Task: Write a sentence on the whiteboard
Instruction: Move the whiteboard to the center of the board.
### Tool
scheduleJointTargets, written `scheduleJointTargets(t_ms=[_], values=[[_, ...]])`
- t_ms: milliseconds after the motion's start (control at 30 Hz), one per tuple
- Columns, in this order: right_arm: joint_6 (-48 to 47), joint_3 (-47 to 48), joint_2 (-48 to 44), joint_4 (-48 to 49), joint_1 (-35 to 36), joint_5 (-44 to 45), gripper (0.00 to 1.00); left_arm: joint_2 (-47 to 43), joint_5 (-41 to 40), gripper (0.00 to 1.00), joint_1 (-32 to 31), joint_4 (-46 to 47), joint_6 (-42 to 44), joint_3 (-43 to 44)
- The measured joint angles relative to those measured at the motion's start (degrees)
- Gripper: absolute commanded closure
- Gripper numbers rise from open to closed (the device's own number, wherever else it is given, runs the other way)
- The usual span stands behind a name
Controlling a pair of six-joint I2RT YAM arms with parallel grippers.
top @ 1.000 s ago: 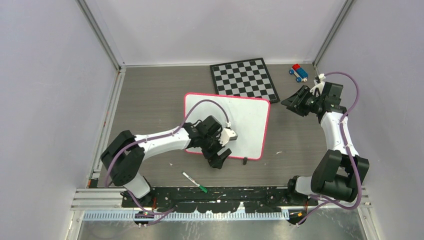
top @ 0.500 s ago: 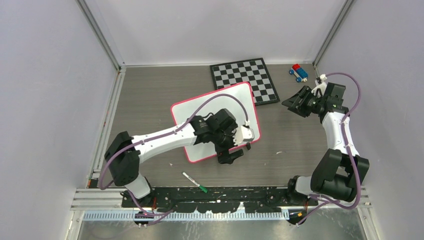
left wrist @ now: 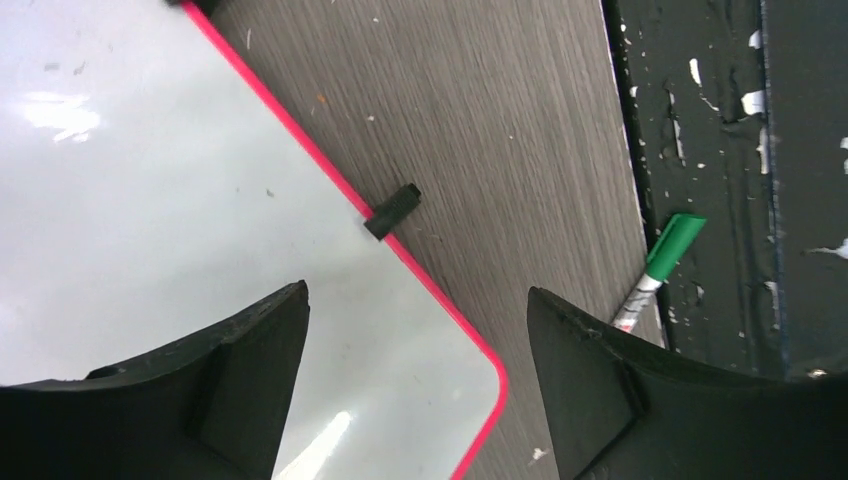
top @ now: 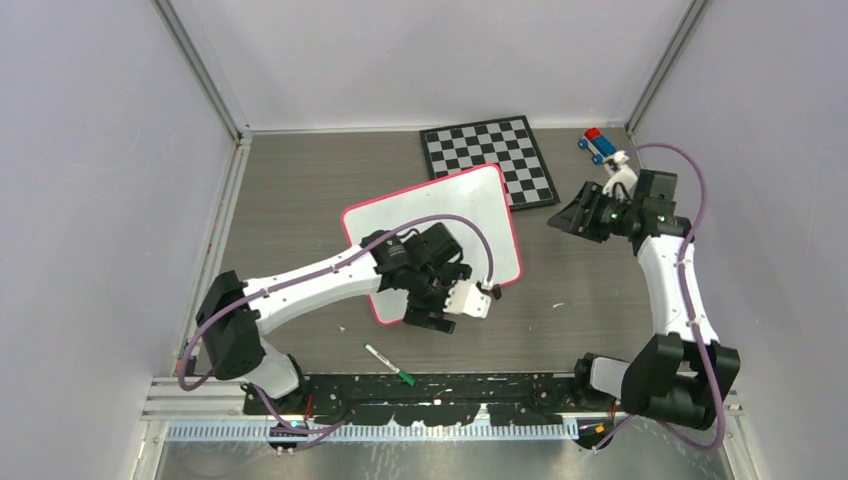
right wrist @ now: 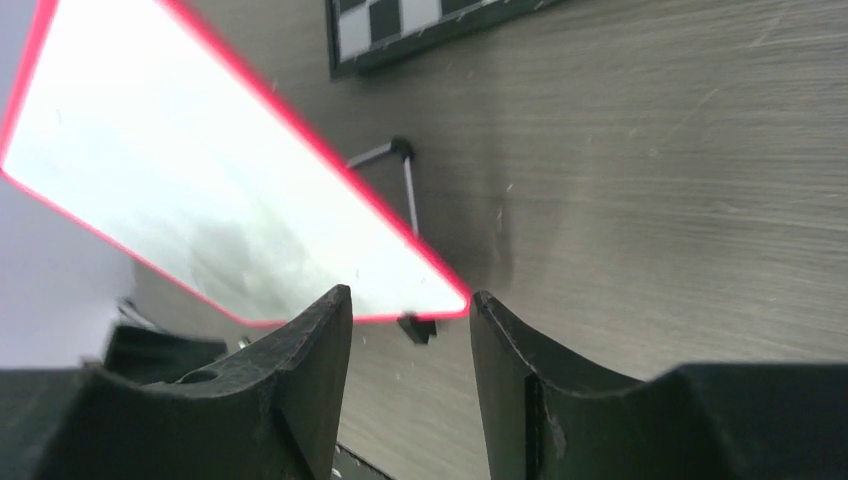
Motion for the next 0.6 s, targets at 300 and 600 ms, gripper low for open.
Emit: scheduleJointTargets(t_ms=[300, 600], values=[[-8.17, -2.89, -12.92, -9.31, 20.96, 13.33, 0.55, -13.88, 7.13, 0.16, 18.1, 5.77, -21.59, -0.44], [-1.18, -6.73, -12.15, -8.85, 38.07, 25.57, 0.54, -22.73, 5.49, 0.13, 36.52, 13.73, -47.5, -3.63]])
